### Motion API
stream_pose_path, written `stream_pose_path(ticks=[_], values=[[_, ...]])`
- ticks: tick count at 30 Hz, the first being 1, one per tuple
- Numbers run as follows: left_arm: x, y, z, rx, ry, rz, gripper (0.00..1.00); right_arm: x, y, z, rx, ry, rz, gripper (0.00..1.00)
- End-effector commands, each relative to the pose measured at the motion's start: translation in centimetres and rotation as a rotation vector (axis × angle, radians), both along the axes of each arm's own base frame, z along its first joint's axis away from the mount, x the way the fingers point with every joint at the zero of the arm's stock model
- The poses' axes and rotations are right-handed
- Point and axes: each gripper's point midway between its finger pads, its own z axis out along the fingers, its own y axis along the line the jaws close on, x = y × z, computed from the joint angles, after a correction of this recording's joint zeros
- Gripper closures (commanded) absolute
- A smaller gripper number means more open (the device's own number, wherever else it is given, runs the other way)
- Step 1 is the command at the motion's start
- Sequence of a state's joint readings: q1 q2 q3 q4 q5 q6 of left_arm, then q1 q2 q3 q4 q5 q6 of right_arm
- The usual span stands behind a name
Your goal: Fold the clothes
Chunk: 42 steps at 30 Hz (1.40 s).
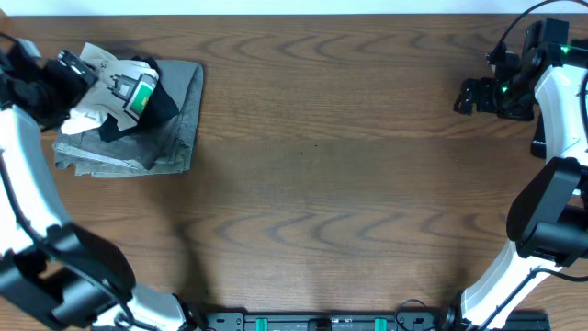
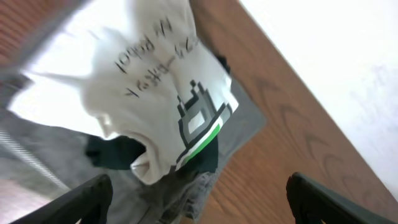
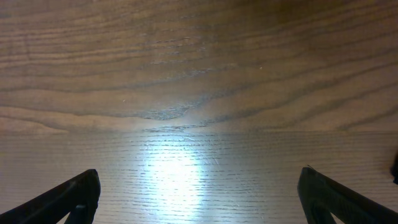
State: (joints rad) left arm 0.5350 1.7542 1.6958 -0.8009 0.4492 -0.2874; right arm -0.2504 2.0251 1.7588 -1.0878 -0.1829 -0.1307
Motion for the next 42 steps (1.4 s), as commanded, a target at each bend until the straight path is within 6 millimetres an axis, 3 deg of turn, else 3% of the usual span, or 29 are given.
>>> stream_pose_path(ticks=[1, 2, 9, 13, 18, 24, 28, 31, 36, 42], values=[[-0.2, 1.3, -0.4, 0.064, 0.029, 0.029, 0.67, 0.1, -0.2, 0.2, 0.002, -0.004, -0.017, 0.01], [0.1, 1.5, -0.7, 0.064, 0.026, 0.028, 0.94, 0.1, -0.2, 0.2, 0.002, -0.004, -0.018, 0.01], [4.1, 0.0, -3.3, -0.079, -0.068, -0.097, 0.94, 0.1, -0.2, 0.2, 0.002, -0.004, -0.018, 0.01], [5.3, -0.9, -7.1, -0.193, -0.045, -0.151, 0.94, 0.1, -0.2, 0.2, 0.002, -0.004, -0.017, 0.01], [4.1, 0.8, -12.8, -0.239, 0.090, -0.090, 0.94, 0.1, -0.2, 0.2, 0.002, -0.004, -0.018, 0.01], [2.0, 2.5, -18.3, -0.247, 0.174, -0.100, 0.94, 0.1, -0.2, 0.2, 0.002, -0.004, -0.018, 0.01], [0.7, 3.1, -20.6, -0.258, 0.210, -0.105, 0.94, 0.1, -0.2, 0.2, 0.002, -0.004, -0.018, 0.01], [1.6, 2.8, -19.7, -0.272, 0.156, -0.126, 0.94, 0.1, -0.2, 0.2, 0.002, -0.004, -0.018, 0.01], [4.3, 0.7, -14.0, -0.322, -0.054, -0.233, 0.94, 0.1, -0.2, 0.2, 0.002, -0.004, -0.018, 0.01], [6.1, -1.7, -6.6, -0.235, -0.225, -0.335, 0.94, 0.1, -0.2, 0.2, 0.002, -0.004, -0.018, 0.01]])
